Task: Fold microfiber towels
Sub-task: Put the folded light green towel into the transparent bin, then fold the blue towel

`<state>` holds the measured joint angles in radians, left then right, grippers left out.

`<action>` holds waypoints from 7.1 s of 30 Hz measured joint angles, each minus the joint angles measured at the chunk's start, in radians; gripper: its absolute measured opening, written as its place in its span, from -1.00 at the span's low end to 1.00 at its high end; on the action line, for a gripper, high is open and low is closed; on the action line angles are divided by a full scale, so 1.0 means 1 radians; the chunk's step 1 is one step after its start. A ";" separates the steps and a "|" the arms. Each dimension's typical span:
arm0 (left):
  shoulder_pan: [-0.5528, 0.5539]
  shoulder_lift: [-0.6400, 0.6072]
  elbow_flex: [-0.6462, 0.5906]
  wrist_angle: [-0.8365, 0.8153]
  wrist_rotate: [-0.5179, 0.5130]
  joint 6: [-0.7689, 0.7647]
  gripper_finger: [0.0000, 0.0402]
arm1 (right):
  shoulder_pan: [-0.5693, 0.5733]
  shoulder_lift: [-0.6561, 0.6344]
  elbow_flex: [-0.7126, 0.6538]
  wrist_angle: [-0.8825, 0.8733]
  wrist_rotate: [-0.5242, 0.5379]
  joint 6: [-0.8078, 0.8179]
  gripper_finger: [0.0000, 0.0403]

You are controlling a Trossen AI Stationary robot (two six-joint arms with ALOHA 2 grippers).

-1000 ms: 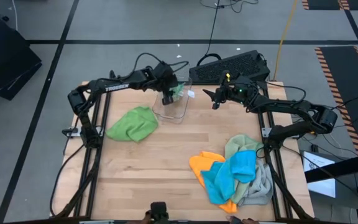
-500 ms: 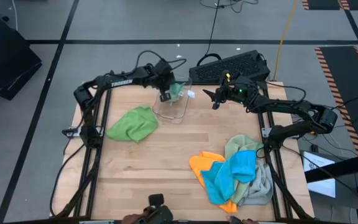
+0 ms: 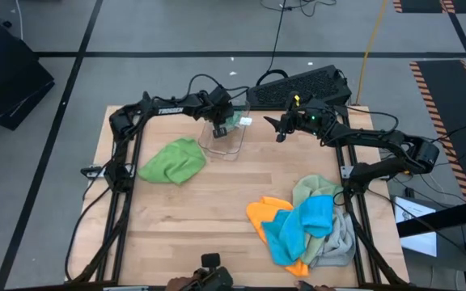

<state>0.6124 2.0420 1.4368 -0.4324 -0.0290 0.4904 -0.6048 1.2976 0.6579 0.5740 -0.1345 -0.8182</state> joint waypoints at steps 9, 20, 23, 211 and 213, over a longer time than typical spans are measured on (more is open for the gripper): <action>-0.059 -0.180 -0.002 -0.064 -0.006 -0.062 -0.47 | 0.054 0.000 0.000 -0.040 0.003 0.192 0.12; -0.259 -0.430 -0.022 -0.248 -0.114 -0.349 -0.08 | 0.255 0.000 0.000 -0.224 0.007 0.575 0.12; -0.366 -0.464 -0.095 -0.245 -0.113 -0.395 -0.07 | 0.330 0.000 0.000 -0.286 0.007 0.634 0.12; -0.866 -0.689 -0.141 0.293 -0.885 -0.327 -0.95 | 0.796 -0.421 0.099 -0.371 0.572 0.645 -1.00; -0.843 -0.718 -0.141 0.336 -0.807 -0.321 -0.94 | 0.750 -0.476 0.160 -0.411 0.535 0.644 -1.00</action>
<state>-0.2310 1.3243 1.2955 -0.0963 -0.8365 0.1694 0.1450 0.8220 0.8181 0.1628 0.4010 -0.1737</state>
